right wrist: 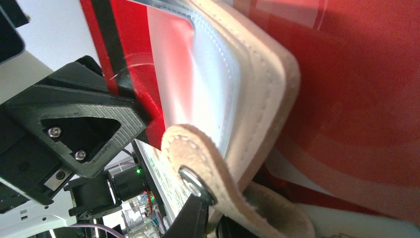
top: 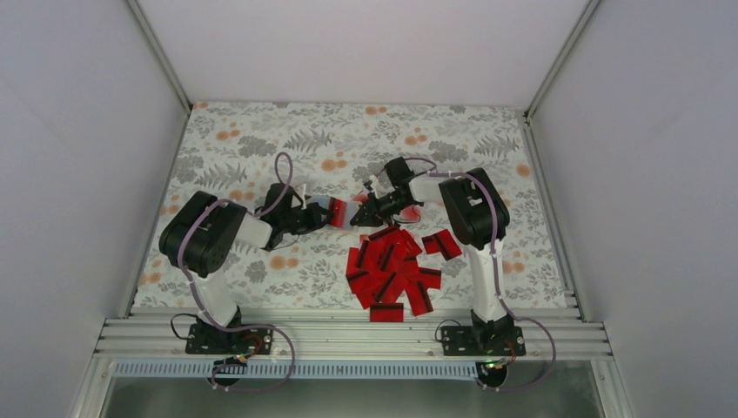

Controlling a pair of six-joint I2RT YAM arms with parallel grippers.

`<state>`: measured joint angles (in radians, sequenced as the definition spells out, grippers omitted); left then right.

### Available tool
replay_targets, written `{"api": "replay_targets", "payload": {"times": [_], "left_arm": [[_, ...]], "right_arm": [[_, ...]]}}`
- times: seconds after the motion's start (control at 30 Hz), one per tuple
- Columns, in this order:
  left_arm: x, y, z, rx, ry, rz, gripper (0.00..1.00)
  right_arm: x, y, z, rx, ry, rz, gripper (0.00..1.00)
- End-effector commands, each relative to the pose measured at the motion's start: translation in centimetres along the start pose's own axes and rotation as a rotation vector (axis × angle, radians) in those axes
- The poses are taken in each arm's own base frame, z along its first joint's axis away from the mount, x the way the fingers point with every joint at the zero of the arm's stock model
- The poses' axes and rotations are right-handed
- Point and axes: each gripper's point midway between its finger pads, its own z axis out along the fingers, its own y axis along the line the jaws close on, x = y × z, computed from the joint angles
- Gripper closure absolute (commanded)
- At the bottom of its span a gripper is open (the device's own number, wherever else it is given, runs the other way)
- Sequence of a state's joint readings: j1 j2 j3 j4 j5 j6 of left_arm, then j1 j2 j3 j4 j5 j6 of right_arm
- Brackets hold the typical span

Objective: Put the credit cards into the card holder

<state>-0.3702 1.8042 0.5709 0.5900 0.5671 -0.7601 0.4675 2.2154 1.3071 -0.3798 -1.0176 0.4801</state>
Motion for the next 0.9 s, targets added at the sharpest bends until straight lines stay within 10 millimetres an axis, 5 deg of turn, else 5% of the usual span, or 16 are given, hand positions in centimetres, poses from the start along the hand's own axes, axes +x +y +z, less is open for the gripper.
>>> {"api": "replay_targets", "payload": {"times": [0.0,0.3,0.63,0.87], "left_arm": [[0.4,-0.2,0.8,0.066,0.015,-0.044,0.98],[0.6,0.6,0.9,-0.007,0.075,-0.042,0.94],[1.1,2.1,0.4,-0.143,0.152,-0.005,0.77],[0.6,2.1,-0.7,-0.24,0.189,0.022,0.56]], "right_arm": [[3.7,-8.7,3.5,0.229,0.083,0.208,0.96],[2.8,-8.0,3.1,0.241,0.078,0.163,0.95],[1.4,-6.3,1.2,0.307,0.032,0.092,0.66],[0.7,-5.6,-0.8,0.369,-0.019,0.069,0.58]]}}
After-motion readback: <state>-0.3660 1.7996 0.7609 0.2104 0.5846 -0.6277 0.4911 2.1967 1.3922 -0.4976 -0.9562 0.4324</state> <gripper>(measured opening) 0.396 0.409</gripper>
